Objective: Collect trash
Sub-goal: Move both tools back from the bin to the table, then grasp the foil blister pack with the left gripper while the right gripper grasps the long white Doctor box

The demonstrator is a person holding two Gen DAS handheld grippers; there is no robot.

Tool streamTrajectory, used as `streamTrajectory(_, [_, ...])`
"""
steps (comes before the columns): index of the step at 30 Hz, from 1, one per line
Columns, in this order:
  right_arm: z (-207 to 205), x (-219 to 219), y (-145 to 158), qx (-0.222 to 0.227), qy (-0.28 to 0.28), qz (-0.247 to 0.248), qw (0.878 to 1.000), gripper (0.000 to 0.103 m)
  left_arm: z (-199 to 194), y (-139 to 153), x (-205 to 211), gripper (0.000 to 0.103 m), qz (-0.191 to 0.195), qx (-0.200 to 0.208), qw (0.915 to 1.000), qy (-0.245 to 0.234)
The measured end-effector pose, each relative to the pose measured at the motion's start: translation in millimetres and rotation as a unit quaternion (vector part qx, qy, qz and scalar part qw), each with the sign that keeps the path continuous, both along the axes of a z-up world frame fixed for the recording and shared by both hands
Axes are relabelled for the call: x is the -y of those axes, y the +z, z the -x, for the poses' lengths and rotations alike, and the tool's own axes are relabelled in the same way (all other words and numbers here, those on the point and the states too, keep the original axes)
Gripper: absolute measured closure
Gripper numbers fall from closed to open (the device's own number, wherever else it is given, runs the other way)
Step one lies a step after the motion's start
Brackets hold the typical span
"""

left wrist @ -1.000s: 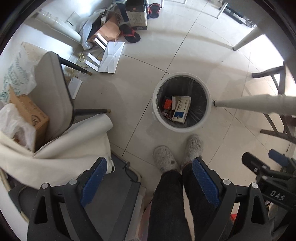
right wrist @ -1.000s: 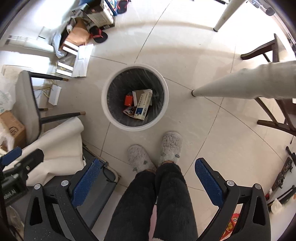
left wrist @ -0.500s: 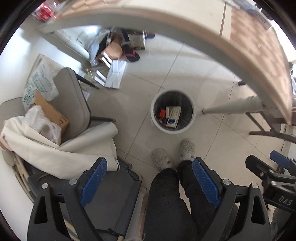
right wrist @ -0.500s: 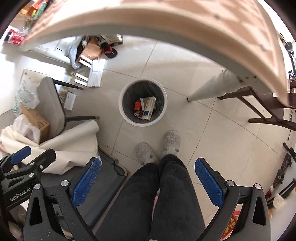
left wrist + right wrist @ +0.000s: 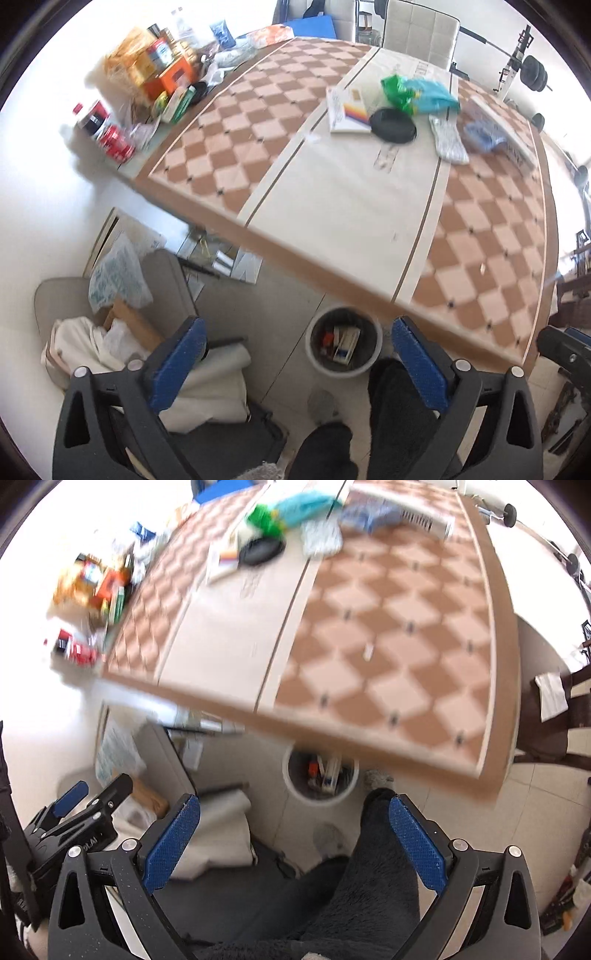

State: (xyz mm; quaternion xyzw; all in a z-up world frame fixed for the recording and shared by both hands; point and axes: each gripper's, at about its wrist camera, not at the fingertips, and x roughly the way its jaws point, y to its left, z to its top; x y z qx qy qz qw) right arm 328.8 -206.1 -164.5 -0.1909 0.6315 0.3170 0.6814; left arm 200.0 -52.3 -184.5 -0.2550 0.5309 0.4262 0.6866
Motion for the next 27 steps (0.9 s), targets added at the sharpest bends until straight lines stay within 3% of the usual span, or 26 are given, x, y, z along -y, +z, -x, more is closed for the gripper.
streamTrajectory(3, [-56,-25,8,0.012,-0.003,0.007,1.0,0.0,-45,3,-35,0.0,0.004,-0.013,0.9999,0.005])
streamTrajectory(10, [-238,-87,4,0.062,-0.017,0.049,0.997,0.0,-172,-24,-95,0.0,0.05,-0.033,0.9982,-0.006])
streamTrajectory(11, [-264,-97,1,0.069,-0.019,0.057,0.996,0.003,-190,-30,-101,0.0,0.057,-0.035,0.9977,-0.011])
streamTrajectory(13, [-311,-115,-12,0.069,-0.021,0.076,0.994,0.018,-225,-45,-113,0.0,0.072,-0.037,0.9964,-0.022])
streamTrajectory(15, [-352,-136,-26,0.075,-0.013,0.09,0.993,0.022,-257,-61,-122,0.0,0.091,-0.037,0.9945,-0.037])
streamTrajectory(19, [-400,-180,-59,0.076,0.037,0.129,0.988,0.022,-304,-97,-138,0.001,0.144,-0.036,0.9872,-0.059])
streamTrajectory(23, [-411,-211,-100,0.051,0.08,0.158,0.983,0.022,-329,-132,-144,0.001,0.182,-0.053,0.9791,-0.074])
streamTrajectory(27, [-422,-215,-112,0.046,0.073,0.158,0.984,0.044,-335,-150,-143,0.003,0.194,-0.068,0.9751,-0.083])
